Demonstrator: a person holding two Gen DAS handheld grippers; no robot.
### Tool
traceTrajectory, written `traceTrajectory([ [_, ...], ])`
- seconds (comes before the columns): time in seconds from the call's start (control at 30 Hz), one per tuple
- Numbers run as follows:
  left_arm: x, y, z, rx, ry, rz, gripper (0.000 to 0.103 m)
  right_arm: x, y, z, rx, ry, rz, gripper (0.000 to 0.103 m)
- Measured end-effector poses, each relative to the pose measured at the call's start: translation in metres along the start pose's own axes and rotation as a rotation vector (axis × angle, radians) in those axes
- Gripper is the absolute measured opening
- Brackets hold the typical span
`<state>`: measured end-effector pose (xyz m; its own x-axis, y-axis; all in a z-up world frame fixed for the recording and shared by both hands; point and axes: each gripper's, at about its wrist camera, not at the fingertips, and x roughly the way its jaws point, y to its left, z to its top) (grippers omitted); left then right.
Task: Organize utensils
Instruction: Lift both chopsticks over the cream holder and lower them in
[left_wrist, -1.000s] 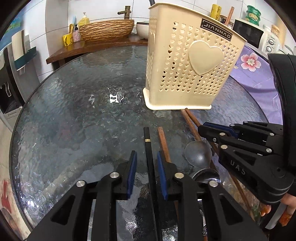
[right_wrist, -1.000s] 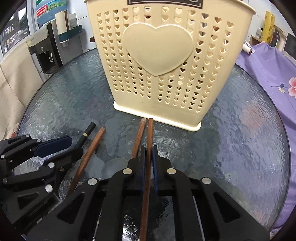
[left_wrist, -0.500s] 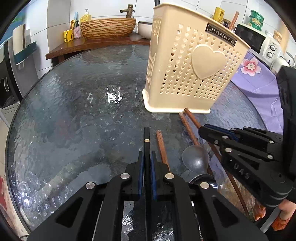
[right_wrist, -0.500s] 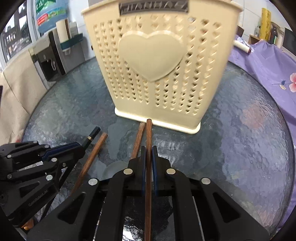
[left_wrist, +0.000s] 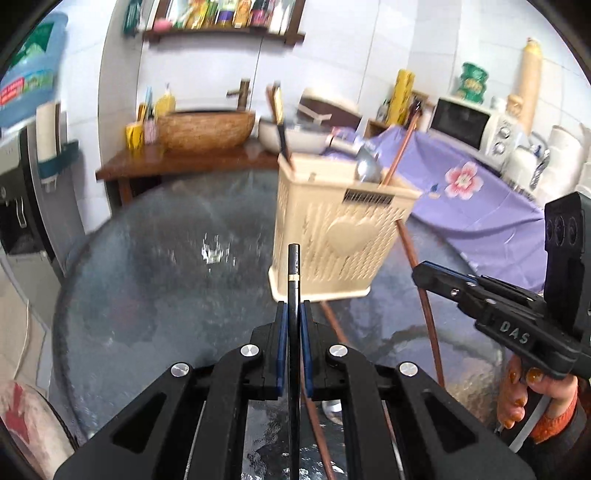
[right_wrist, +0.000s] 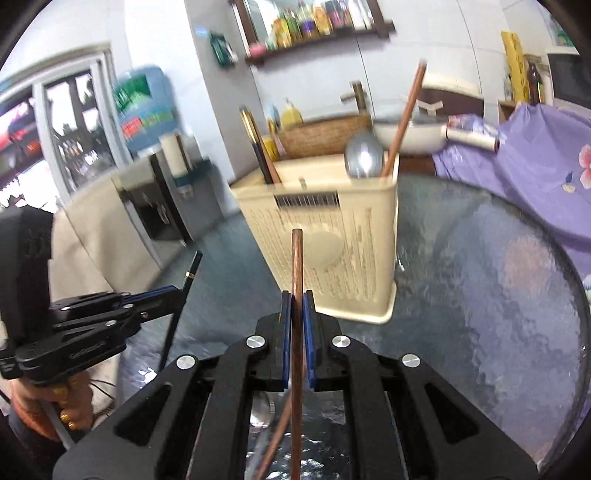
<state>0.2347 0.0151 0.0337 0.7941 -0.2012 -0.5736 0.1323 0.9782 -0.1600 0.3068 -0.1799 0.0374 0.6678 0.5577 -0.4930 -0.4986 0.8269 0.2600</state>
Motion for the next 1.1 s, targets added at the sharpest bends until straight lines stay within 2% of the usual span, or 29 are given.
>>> traceTrajectory([
  [0.17,-0.027,-0.008,0.012,0.018,-0.075,-0.02,0.007,-0.046,0.014,0.015,-0.036,-0.097,0.05,0.007],
  [0.37,-0.041,-0.015,0.016,0.042,-0.119,-0.014,0.007,-0.073,0.026,0.021,-0.089,-0.12,0.065,0.007],
  [0.9,-0.067,-0.015,0.019,0.062,-0.172,-0.028,0.007,-0.099,0.031,0.024,-0.125,-0.136,0.073,0.007],
  [1.1,-0.068,-0.012,0.024,0.053,-0.164,-0.044,0.007,-0.099,0.035,0.031,-0.143,-0.134,0.069,0.007],
])
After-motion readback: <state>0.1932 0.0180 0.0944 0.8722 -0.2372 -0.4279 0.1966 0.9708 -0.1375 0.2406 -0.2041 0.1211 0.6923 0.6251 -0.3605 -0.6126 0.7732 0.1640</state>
